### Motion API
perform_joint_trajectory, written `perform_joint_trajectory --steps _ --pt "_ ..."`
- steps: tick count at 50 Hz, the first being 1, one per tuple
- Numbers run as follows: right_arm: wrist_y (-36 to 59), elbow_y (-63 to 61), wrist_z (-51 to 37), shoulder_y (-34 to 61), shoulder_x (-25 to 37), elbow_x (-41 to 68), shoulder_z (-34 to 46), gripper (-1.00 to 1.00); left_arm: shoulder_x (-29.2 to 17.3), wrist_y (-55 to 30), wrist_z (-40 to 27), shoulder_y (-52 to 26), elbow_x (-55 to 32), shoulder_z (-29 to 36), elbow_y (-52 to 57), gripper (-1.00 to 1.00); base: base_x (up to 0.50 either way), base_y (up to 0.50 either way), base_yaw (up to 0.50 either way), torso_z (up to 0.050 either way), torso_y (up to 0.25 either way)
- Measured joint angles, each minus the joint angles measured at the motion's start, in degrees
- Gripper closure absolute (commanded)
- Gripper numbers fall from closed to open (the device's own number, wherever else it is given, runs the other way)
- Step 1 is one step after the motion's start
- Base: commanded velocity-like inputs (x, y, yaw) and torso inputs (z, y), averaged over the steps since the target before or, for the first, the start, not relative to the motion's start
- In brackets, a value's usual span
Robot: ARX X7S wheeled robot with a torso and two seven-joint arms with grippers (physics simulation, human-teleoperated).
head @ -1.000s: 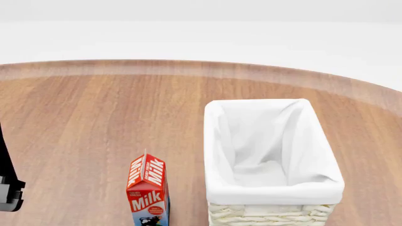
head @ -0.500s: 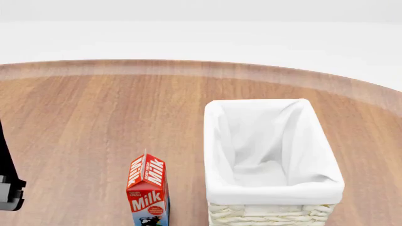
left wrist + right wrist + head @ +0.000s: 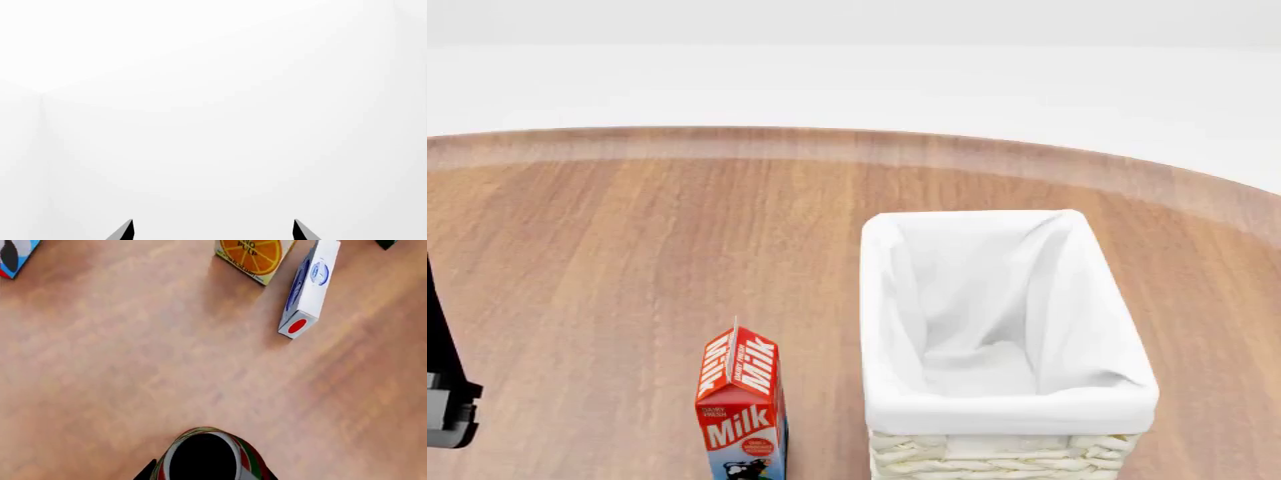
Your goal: Pick up the alphabet soup and the tomato sauce, and put them in the basket.
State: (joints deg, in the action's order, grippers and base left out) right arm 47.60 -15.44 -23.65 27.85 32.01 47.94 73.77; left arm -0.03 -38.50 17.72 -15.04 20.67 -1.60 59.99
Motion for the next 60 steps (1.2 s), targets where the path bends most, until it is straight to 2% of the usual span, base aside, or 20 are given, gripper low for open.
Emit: perform_joint_trajectory --steps 28,60 --pt "10.0 -15.0 -7.9 12.3 5.0 12.7 -10.8 1.00 0.0 -1.1 0.3 -1.4 0.9 1.0 0.0 -1.00 0.00 0.00 0.00 0.000 0.000" --pt "14.1 -21.3 -15.6 27.8 7.6 32.5 -24.0 1.00 0.0 -1.4 0.7 -1.9 1.0 0.8 0.0 -1.00 0.00 0.00 0.00 0.000 0.000"
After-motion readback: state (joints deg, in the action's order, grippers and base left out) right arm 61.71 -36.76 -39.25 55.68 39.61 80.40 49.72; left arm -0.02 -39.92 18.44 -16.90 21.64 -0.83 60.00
